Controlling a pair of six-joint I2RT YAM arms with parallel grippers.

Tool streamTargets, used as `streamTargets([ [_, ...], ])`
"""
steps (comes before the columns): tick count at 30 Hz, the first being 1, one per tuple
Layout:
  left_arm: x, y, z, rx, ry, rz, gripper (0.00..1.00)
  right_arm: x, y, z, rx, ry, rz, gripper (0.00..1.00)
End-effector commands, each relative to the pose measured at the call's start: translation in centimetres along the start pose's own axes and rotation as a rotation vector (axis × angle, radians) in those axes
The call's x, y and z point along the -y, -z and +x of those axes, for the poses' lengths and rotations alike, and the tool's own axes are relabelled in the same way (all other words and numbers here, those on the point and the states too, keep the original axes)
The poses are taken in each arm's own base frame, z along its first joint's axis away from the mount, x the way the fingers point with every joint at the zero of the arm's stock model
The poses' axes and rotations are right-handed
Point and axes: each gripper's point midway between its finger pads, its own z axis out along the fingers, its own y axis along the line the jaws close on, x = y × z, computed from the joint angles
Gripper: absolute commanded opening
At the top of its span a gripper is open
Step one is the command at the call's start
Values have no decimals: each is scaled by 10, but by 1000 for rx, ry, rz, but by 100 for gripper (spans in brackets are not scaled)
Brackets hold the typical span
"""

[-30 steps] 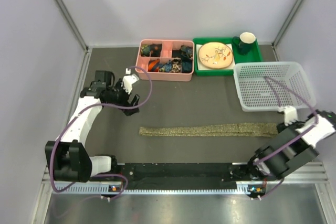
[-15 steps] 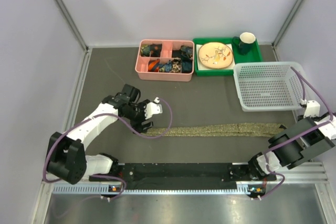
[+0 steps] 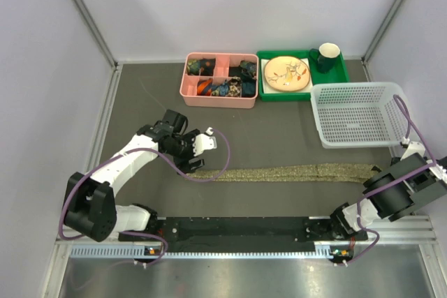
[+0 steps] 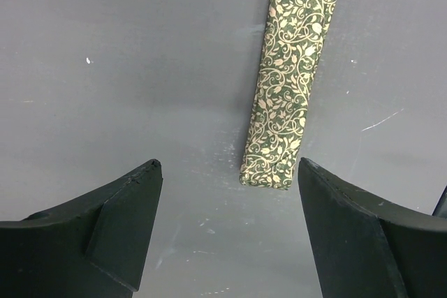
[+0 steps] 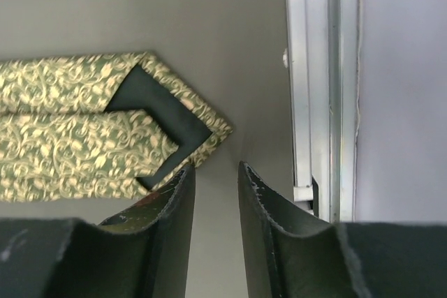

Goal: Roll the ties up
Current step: Flatten out the tie at the center of the board.

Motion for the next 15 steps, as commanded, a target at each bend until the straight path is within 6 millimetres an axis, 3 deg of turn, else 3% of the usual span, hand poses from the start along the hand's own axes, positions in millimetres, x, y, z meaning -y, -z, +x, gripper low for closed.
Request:
streamTargets([
  [1,-5,1,-8,28,-33,-15,83,10,-6,-15,86,-41,32,33],
  [10,-4,-2,-6,23,-64,-1,83,-2,-8,-26,133,-75,-30,40],
  [15,-7,-3,-8,27,-63,-1,83,-9,-22,-18,93,-106,-54,40],
])
